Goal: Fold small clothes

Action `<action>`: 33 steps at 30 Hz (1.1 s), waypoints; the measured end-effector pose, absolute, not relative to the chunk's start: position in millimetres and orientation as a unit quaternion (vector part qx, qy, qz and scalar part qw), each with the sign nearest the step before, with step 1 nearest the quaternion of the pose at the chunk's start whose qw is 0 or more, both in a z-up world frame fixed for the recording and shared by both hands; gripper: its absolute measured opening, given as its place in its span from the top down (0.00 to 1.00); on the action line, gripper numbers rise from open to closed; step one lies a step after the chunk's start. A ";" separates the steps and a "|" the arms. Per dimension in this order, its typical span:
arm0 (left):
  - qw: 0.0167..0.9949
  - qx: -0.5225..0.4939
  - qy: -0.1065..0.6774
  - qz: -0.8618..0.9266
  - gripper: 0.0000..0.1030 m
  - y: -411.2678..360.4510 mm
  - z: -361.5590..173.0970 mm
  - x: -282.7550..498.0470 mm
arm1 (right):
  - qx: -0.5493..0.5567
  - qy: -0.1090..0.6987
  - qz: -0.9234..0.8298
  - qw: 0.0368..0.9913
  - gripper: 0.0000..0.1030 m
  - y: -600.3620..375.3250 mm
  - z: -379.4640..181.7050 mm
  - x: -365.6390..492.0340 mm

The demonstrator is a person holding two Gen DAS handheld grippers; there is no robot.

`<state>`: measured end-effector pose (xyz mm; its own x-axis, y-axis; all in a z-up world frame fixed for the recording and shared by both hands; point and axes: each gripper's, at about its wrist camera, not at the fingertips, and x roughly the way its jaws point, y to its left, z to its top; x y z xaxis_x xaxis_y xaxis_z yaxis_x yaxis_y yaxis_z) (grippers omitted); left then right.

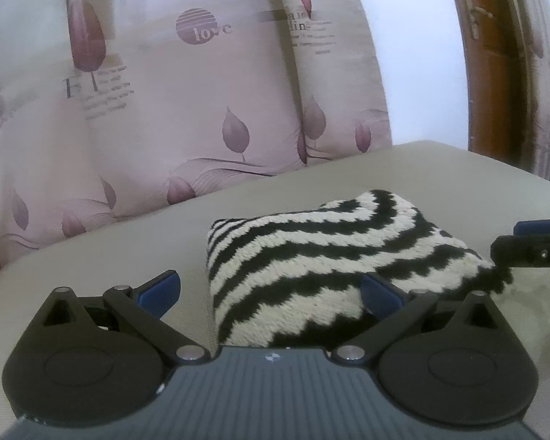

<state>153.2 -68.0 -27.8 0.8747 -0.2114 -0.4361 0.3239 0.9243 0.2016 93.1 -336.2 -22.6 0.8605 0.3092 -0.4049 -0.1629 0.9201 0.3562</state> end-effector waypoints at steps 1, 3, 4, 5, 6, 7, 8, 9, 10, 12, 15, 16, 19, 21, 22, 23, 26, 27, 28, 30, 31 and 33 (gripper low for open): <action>0.959 0.134 0.210 -0.139 0.00 -66.2 -27.0 155.6 | 0.156 0.238 0.124 0.951 0.05 -336.8 -23.2 96.5; 0.958 0.125 0.217 -0.141 0.00 -61.7 -24.9 160.7 | 0.155 0.248 0.126 0.948 0.05 -338.4 -24.7 103.6; 0.958 0.113 0.223 -0.143 0.00 -56.8 -22.8 164.8 | 0.157 0.255 0.128 0.945 0.05 -339.6 -25.4 107.9; 0.957 0.097 0.230 -0.145 0.00 -51.5 -20.9 169.3 | 0.159 0.265 0.132 0.942 0.05 -341.2 -26.2 112.6; 0.956 0.075 0.241 -0.149 0.00 -43.9 -18.6 175.5 | 0.164 0.275 0.138 0.937 0.05 -343.6 -27.4 117.9; 0.954 0.054 0.252 -0.156 0.00 -37.9 -17.0 181.3 | 0.171 0.284 0.145 0.932 0.05 -346.3 -28.7 123.3; 0.949 0.033 0.265 -0.166 0.00 -31.5 -15.9 188.1 | 0.177 0.294 0.151 0.927 0.05 -348.6 -29.8 128.6; 0.944 0.013 0.279 -0.175 0.00 -24.3 -15.3 196.4 | 0.184 0.307 0.159 0.920 0.05 -351.1 -31.1 135.1; 0.941 -0.001 0.288 -0.179 0.00 -18.2 -15.4 203.3 | 0.191 0.318 0.165 0.914 0.05 -353.4 -32.6 141.3; 0.934 -0.031 0.303 -0.189 0.00 -6.9 -17.8 215.6 | 0.204 0.340 0.182 0.900 0.05 -356.6 -36.3 153.9; 0.910 -0.094 0.334 -0.225 0.00 9.5 -28.1 235.3 | 0.222 0.359 0.197 0.885 0.05 -361.9 -41.3 170.8; 0.900 -0.118 0.350 -0.233 0.00 14.7 -34.5 243.0 | 0.230 0.368 0.205 0.877 0.05 -363.4 -43.8 177.6; 0.876 -0.177 0.369 -0.254 0.00 26.1 -51.1 256.9 | 0.251 0.392 0.222 0.857 0.05 -364.4 -51.6 194.5; 0.863 -0.201 0.378 -0.270 0.00 28.5 -57.9 263.8 | 0.254 0.403 0.234 0.848 0.05 -361.7 -55.8 203.4; 0.858 -0.205 0.380 -0.279 0.00 27.4 -60.0 266.2 | 0.256 0.407 0.239 0.844 0.05 -360.2 -57.4 207.3; 0.855 -0.205 0.382 -0.285 0.00 26.1 -62.0 267.8 | 0.257 0.407 0.244 0.842 0.05 -359.1 -57.8 210.6; 0.836 -0.214 0.397 -0.312 0.00 18.9 -70.7 275.7 | 0.260 0.412 0.260 0.834 0.04 -354.2 -59.3 222.2; 0.830 -0.220 0.403 -0.317 0.00 16.6 -74.1 278.5 | 0.262 0.413 0.266 0.830 0.04 -351.7 -59.9 225.9; 0.827 -0.222 0.407 -0.318 0.00 14.0 -77.2 280.9 | 0.263 0.413 0.271 0.829 0.04 -349.6 -60.3 228.8; 0.818 -0.231 0.414 -0.326 0.00 11.6 -83.2 286.3 | 0.272 0.413 0.276 0.824 0.03 -346.4 -61.6 234.1; 0.816 -0.235 0.413 -0.329 0.01 10.8 -84.8 288.7 | 0.273 0.411 0.278 0.824 0.03 -344.8 -61.8 236.9; 0.814 -0.236 0.413 -0.334 0.02 8.8 -86.7 293.6 | 0.281 0.407 0.285 0.821 0.03 -342.3 -63.3 243.2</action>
